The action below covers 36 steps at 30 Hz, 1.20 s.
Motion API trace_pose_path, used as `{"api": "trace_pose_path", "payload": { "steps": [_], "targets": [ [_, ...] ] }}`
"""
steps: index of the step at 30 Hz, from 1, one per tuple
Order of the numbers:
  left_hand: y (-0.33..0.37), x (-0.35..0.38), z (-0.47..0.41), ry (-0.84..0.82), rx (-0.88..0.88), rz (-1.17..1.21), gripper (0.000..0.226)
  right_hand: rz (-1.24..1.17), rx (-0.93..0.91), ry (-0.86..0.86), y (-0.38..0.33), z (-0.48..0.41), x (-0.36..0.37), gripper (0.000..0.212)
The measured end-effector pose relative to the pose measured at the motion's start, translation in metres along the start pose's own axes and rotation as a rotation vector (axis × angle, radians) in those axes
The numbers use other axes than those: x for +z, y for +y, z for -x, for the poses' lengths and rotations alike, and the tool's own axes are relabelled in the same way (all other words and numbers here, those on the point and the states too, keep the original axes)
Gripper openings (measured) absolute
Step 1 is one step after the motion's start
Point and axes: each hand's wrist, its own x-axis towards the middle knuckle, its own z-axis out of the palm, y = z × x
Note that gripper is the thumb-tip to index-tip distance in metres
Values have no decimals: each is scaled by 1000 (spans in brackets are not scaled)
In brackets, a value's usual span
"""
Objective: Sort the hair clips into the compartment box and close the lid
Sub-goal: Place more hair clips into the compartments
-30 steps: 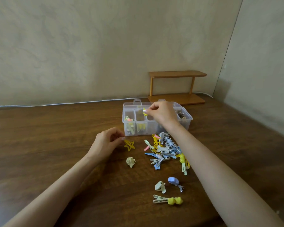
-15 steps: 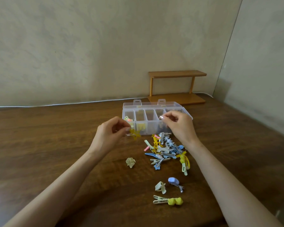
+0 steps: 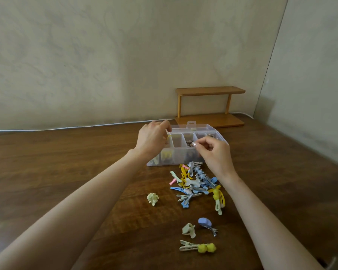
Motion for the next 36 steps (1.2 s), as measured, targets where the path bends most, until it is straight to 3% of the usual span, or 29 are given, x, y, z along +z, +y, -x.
{"api": "trace_pose_path", "payload": {
  "steps": [4,15,20,24,27,32,36],
  "targets": [
    [-9,6,7,-42,-32,24,24,-5,5,-24,-1,1,3,9],
    [-9,-10,56,202,45,163,13,-28,-19,-145,-9,7,7,7],
    [-9,-4,88,160,94,219,14,1,-97,-444,-24,19,15,8],
    [-15,0,94,95,-95,412,13,84,-205,-760,-36,30,27,27],
    [-17,-2,94,49,-190,538,14,192,-294,-882,-41,39,35,38],
    [-20,1,96,-28,-197,554,15,216,-341,-869,-43,41,37,17],
    [-16,2,97,-82,-162,561,15,44,-154,-805,-43,33,22,8]
  ]
}}
